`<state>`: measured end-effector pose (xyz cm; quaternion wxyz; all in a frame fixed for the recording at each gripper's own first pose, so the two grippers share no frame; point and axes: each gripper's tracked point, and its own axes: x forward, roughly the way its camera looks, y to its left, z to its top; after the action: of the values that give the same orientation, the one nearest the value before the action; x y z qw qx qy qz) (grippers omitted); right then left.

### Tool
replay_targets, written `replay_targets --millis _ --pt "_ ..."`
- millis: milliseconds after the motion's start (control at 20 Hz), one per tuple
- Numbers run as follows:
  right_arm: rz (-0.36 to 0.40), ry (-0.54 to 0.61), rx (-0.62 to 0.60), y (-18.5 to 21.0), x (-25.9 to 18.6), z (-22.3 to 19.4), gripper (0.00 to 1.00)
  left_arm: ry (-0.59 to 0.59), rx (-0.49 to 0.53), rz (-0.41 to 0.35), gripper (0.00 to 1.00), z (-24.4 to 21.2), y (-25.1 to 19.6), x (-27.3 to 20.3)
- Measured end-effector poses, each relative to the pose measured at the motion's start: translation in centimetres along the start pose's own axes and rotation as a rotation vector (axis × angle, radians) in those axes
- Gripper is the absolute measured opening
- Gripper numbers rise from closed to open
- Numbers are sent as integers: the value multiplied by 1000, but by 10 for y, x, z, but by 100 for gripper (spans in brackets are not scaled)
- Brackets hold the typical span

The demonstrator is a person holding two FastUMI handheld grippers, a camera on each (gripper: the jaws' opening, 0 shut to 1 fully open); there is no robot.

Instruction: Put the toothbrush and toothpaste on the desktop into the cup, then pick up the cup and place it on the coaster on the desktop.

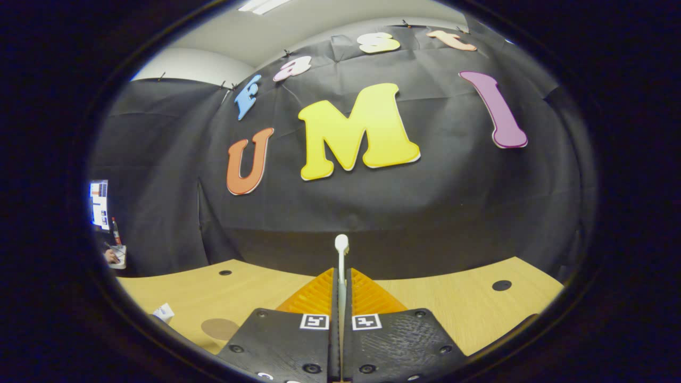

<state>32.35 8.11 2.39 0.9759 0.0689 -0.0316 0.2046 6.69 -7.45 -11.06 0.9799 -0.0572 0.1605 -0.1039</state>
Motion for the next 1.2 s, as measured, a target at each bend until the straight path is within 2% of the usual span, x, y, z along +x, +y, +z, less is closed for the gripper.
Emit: replay_targets --millis 350,750,900,950,1000,1100,1200 --pt "10 -36 -32 9 -3 16 4 12 -10 -11 37 -4 -5 -3" --pt "-3 23 -19 5 -6 2 4 19 -19 14 37 -4 1 -2" --pt "22 24 -26 9 -18 7 7 20 -28 30 37 -1 0 4" --pt "21 18 -42 7 -24 10 22 10 -35 30 37 2 -2 5" --pt "23 8 -52 8 -30 13 26 0 -35 28 37 5 -5 7" --pt "31 -4 -63 9 -43 19 42 -27 -24 25 37 15 -11 11" --pt "40 -9 -60 8 -60 24 64 -61 -11 22 38 25 -17 15"
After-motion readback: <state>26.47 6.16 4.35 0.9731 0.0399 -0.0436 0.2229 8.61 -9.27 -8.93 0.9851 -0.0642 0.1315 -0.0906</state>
